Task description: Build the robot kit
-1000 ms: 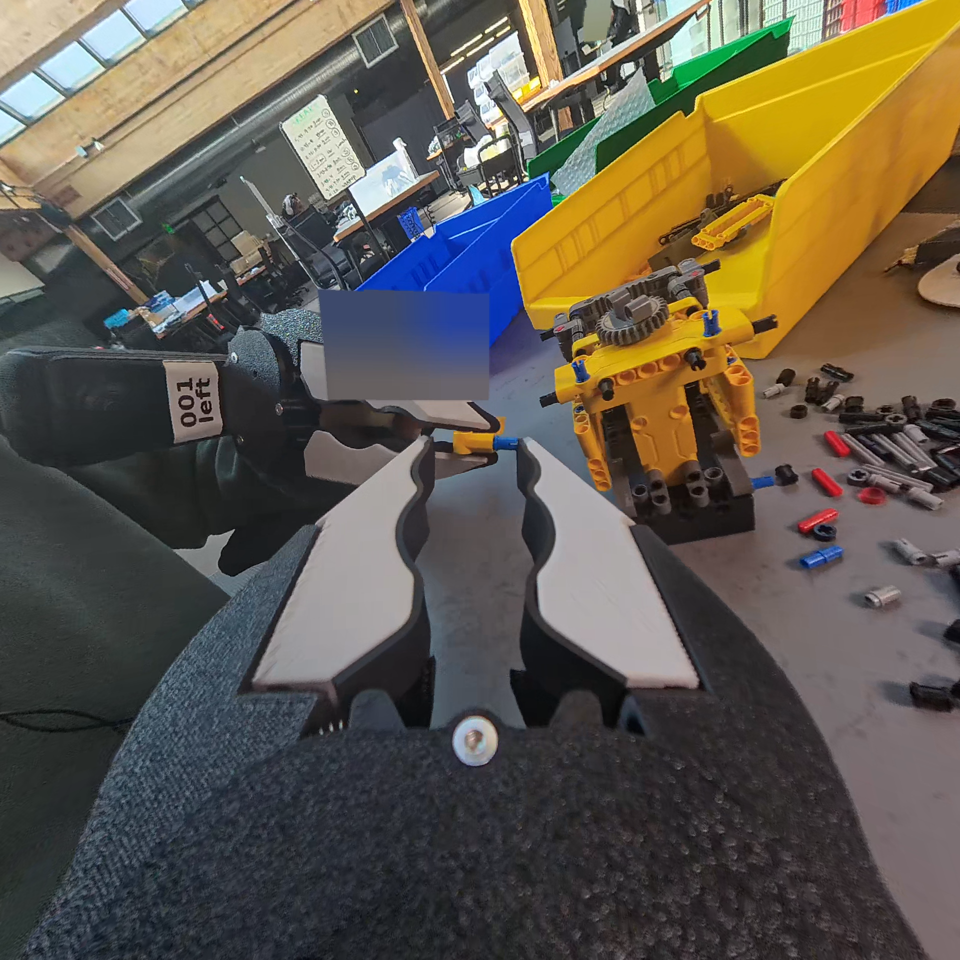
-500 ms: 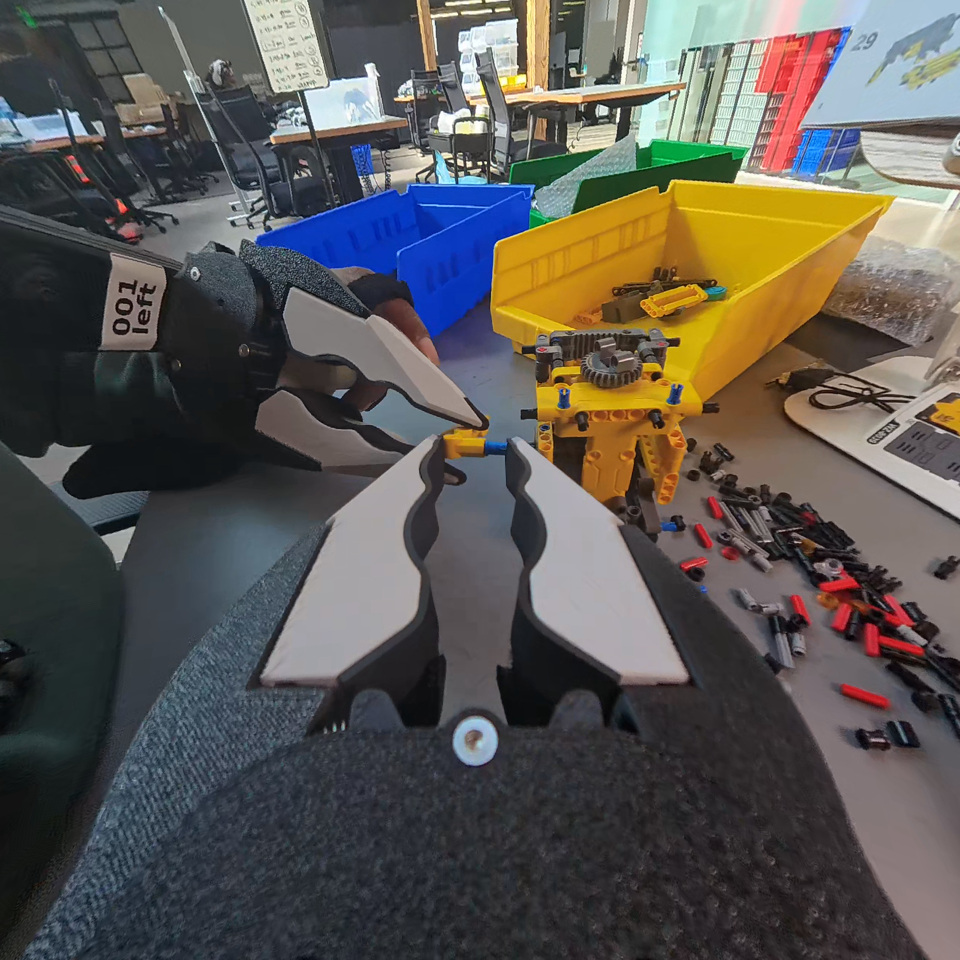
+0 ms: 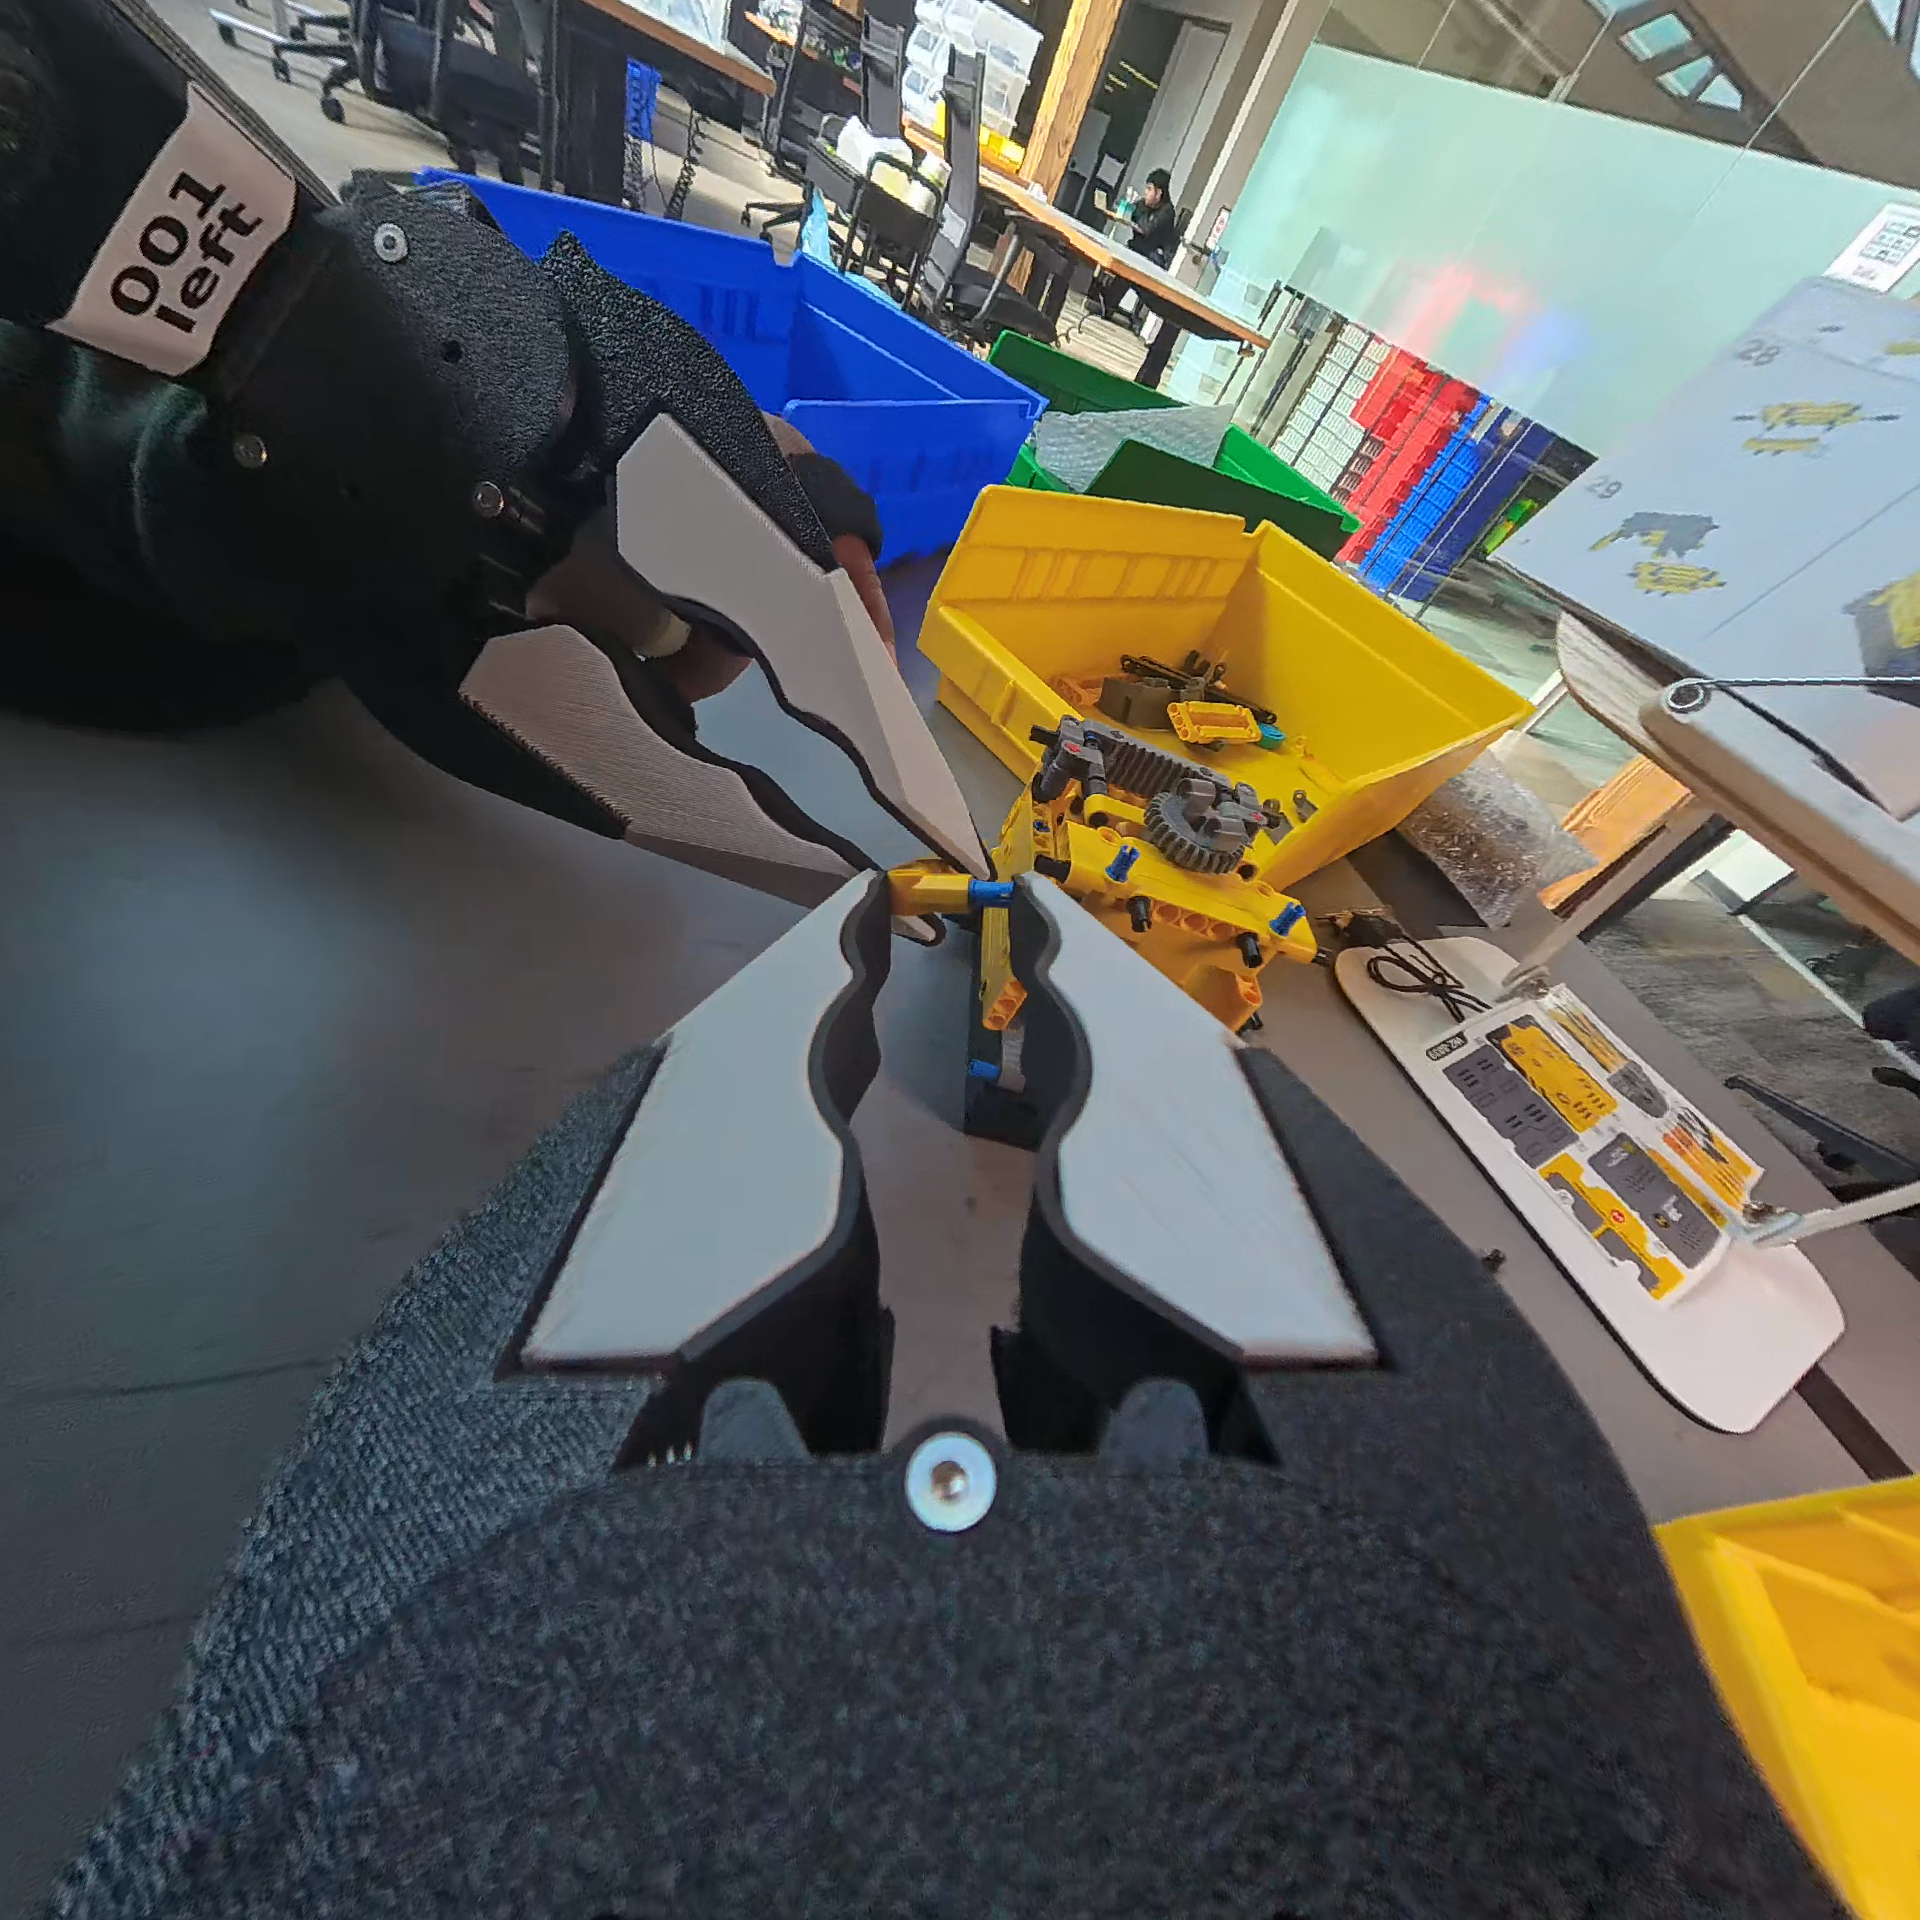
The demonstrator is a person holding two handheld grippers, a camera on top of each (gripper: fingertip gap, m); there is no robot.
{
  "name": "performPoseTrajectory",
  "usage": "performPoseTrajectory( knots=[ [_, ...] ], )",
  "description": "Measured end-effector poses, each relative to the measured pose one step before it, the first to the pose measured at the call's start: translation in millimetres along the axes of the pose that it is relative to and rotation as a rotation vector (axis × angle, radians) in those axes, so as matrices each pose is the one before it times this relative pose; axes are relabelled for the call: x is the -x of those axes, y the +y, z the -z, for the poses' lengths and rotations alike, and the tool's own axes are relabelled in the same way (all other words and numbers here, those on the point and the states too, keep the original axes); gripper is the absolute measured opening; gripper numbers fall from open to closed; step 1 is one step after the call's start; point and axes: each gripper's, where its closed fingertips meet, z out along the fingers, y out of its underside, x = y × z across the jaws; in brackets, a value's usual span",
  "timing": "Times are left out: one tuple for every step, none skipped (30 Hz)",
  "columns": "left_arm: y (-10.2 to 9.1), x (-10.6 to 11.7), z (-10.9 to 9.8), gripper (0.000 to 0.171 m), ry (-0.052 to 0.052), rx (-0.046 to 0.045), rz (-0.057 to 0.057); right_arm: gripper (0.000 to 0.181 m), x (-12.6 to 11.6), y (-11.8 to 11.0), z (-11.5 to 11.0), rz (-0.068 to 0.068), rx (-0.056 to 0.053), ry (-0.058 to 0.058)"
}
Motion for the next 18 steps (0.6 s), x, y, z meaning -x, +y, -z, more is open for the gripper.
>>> performPoseTrajectory(
  knots=[
    [1.37, -0.43, -0.45, 0.009, 0.0070, 0.00262, 0.0098, 0.022, -0.33, 1.04, -1.11, -0.0177, 0.0007, -0.0048],
    [0.82, -0.66, -0.33, 0.009, 0.0119, -0.00317, 0.0209, 0.022, -0.30, 1.23, -0.76, -0.0376, -0.0057, -0.0146],
    [0.13, -0.69, -0.18, 0.008, 0.0185, -0.00960, 0.0397, 0.023, -0.62, 1.32, 0.09, -0.0394, -0.0072, -0.0185],
    [-0.27, -1.30, -0.49, 0.008, 0.0308, -0.01170, 0.0592, 0.023, -0.26, 0.81, 0.51, -0.0324, -0.0116, -0.0193],
    [0.89, -1.30, -0.62, 0.009, 0.0398, -0.00605, 0.0775, 0.025, -1.70, -0.05, 1.25, -0.0277, -0.0181, -0.0114],
    [1.32, -1.21, -0.33, 0.009, 0.0481, -0.01044, 0.0934, 0.032, -1.46, 0.29, 1.87, -0.0211, -0.0134, -0.0211],
    [0.50, -1.99, 0.09, 0.009, 0.0630, -0.01855, 0.1136, 0.037, 0.40, 1.42, 2.16, -0.0257, -0.0032, -0.0419],
    [0.01, -1.81, 0.44, 0.009, 0.0713, -0.02041, 0.1361, 0.041, 0.67, 1.35, 2.73, -0.0379, -0.0026, -0.0517],
    [-2.13, -2.25, 1.35, 0.009, 0.0815, -0.03180, 0.1446, 0.043, 1.24, 1.14, 3.72, -0.0430, -0.0016, -0.0595],
    [-2.89, -3.66, 1.78, 0.009, 0.0937, -0.03200, 0.1446, 0.042, 4.30, 2.86, 4.68, -0.0342, 0.0138, -0.0787],
    [-2.91, -4.96, 1.99, 0.009, 0.1005, -0.02908, 0.1401, 0.042, -1.45, 4.80, 4.52, -0.0241, 0.0270, -0.0315],
    [-2.94, -5.12, 2.20, 0.009, 0.0933, -0.03173, 0.1210, 0.041, -2.41, 5.72, 3.79, -0.0046, 0.0316, -0.0128],
    [-0.69, -4.17, 1.65, 0.009, 0.0771, -0.02061, 0.0972, 0.040, 0.17, 5.29, 2.50, 0.0043, 0.0281, -0.0186],
    [0.23, -2.09, 0.97, 0.009, 0.0495, -0.01504, 0.0643, 0.038, -0.88, 2.06, 0.91, 0.0009, 0.0084, -0.0013],
    [0.58, -1.35, 0.13, 0.009, 0.0306, -0.01078, 0.0355, 0.037, 0.10, -1.81, -0.55, -0.0040, -0.0146, -0.0005],
    [1.38, -3.67, -1.28, 0.009, 0.0371, 0.00099, 0.0223, 0.036, 3.68, -4.66, -2.09, -0.0145, -0.0323, -0.0198],
    [0.43, -4.86, -2.10, 0.009, 0.0401, -0.00165, 0.0181, 0.035, 3.32, -4.32, -3.19, -0.0190, -0.0287, -0.0163],
    [-0.09, -4.10, -2.37, 0.009, 0.0303, -0.00319, 0.0136, 0.033, 1.13, -3.33, -3.38, -0.0129, -0.0230, -0.0007]
  ],
)
